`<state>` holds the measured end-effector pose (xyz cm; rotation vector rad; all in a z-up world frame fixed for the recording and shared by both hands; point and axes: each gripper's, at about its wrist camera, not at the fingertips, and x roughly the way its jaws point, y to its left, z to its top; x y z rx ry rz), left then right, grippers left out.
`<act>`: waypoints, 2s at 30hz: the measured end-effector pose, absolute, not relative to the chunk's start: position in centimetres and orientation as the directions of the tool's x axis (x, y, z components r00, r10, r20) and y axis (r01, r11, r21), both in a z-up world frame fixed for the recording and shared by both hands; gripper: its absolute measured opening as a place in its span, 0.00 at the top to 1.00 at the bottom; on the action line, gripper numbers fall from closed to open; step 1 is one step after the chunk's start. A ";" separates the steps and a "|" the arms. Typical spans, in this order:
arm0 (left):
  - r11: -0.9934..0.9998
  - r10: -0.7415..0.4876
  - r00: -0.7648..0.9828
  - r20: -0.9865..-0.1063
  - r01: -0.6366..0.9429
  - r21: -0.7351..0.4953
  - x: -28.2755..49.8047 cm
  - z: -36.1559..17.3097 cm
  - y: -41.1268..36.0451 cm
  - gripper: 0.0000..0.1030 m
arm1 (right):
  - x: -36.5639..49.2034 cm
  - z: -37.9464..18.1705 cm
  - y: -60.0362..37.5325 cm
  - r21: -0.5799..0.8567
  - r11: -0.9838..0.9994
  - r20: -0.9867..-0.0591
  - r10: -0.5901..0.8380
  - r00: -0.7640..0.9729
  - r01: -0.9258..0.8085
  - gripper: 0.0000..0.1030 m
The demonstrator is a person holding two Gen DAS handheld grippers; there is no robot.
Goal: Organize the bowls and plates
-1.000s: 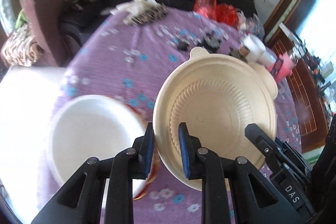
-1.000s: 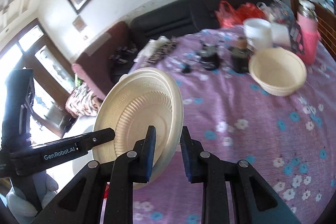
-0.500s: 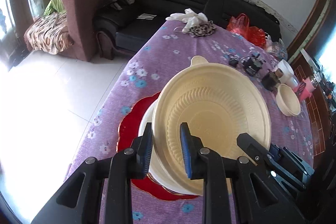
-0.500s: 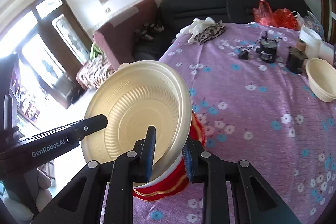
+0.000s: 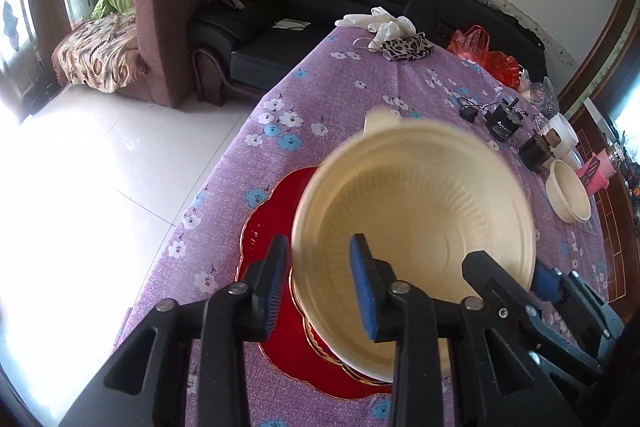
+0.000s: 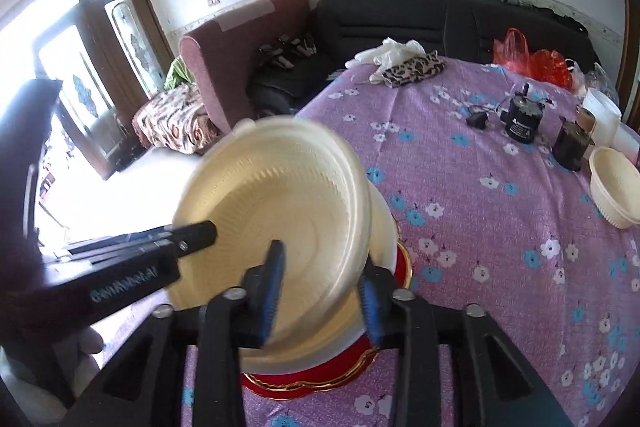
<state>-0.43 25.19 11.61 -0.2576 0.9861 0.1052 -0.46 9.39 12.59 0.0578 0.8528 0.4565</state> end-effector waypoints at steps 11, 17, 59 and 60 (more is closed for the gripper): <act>0.958 -0.035 0.642 -0.766 -0.198 -0.209 -3.5 13.4 25.7 0.49 | -1.4 13.9 8.1 0.247 0.898 -0.652 0.432 0.623 -0.364 0.38; 0.970 0.077 0.726 -0.684 -0.212 -0.117 -6.8 15.8 24.1 0.42 | -2.7 14.4 6.8 0.250 0.901 -0.625 0.431 0.651 -0.355 0.38; 0.960 0.279 0.816 -0.506 -0.225 0.166 -13.6 17.5 13.2 0.06 | -8.6 13.4 -2.5 0.306 0.905 -0.588 0.423 0.689 -0.295 0.24; 0.960 0.280 0.815 -0.507 -0.221 0.174 -13.5 17.4 12.9 0.06 | -8.4 13.2 -2.7 0.311 0.905 -0.591 0.423 0.686 -0.290 0.24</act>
